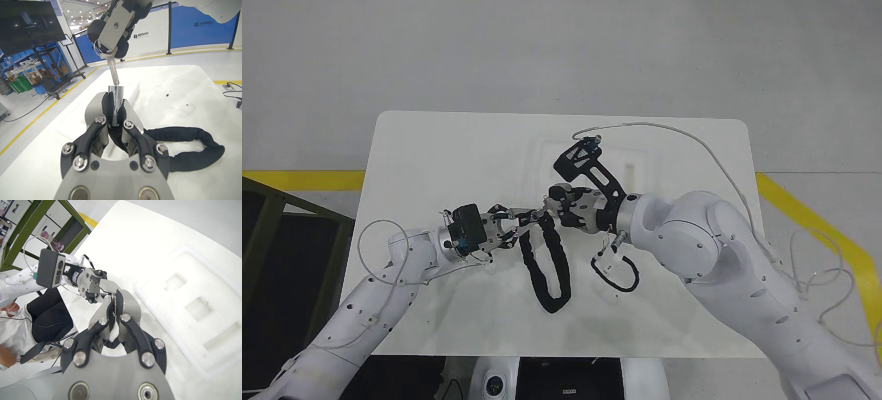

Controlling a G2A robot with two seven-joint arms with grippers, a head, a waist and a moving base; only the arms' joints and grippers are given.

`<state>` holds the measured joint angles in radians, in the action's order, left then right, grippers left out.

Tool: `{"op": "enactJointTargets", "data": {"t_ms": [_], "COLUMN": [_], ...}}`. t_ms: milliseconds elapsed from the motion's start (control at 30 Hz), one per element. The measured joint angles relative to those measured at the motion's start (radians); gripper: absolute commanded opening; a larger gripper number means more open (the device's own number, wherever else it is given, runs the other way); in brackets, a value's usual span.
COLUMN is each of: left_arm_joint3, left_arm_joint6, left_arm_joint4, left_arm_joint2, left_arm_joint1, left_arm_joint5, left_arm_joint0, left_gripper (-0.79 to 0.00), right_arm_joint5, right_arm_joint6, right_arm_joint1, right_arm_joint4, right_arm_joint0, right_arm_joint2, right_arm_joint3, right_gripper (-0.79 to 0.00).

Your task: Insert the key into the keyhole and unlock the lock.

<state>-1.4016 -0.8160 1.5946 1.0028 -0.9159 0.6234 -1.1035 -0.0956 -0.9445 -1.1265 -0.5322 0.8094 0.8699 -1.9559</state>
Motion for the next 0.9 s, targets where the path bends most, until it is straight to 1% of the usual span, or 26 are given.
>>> {"op": "enactJointTargets", "data": {"t_ms": [900], "left_arm_joint3": [0.003], "left_arm_joint6": [0.009], "left_arm_joint4": [-0.01], "left_arm_joint2": [0.022], "left_arm_joint1": [-0.012], "left_arm_joint5": [-0.002], "left_arm_joint0": [-0.012], "left_gripper": [-0.785], "right_arm_joint5": [-0.002], "right_arm_joint6": [0.008], "right_arm_joint1": [-0.023], "right_arm_joint4": [-0.027], "right_arm_joint0": [0.002], "right_arm_joint2": [-0.01], "right_arm_joint3": [0.018], "right_gripper": [-0.785]}}
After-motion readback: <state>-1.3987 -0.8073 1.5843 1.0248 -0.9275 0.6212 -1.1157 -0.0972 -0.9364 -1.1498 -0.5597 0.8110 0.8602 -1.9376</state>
